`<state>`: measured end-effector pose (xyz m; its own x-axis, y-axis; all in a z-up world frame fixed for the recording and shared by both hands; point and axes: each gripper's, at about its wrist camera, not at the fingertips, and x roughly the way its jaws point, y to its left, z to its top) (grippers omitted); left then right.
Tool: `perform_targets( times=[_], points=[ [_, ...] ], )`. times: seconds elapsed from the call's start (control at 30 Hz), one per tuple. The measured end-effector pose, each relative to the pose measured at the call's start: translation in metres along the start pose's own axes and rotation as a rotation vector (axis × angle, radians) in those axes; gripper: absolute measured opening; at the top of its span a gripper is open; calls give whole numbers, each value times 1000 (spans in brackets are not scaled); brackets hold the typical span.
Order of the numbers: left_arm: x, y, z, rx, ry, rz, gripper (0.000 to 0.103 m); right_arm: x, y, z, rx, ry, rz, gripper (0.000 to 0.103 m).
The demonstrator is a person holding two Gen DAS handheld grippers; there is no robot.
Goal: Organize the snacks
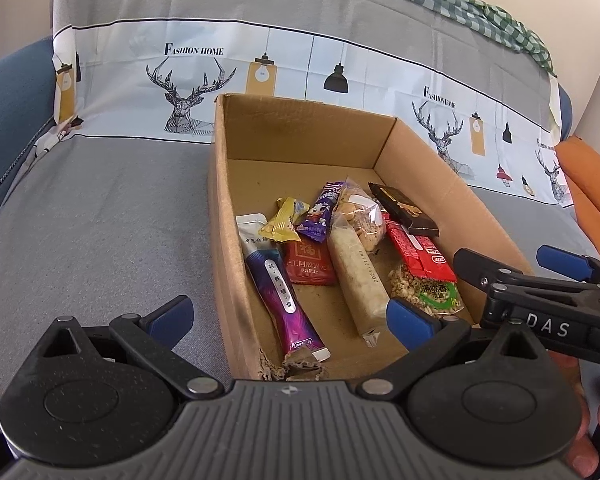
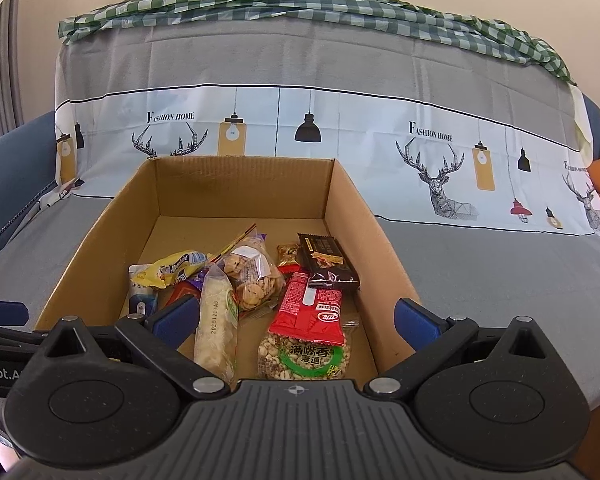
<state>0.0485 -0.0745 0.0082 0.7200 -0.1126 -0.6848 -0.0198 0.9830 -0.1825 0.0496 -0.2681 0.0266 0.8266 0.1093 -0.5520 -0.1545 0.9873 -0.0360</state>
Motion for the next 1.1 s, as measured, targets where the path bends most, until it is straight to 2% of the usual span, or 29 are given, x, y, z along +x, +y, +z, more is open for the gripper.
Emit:
perform_targets(
  times=[1.1],
  points=[
    [-3,-3,2,7,-34,-19,103,2,2,1,1,3,2,102]
  ],
)
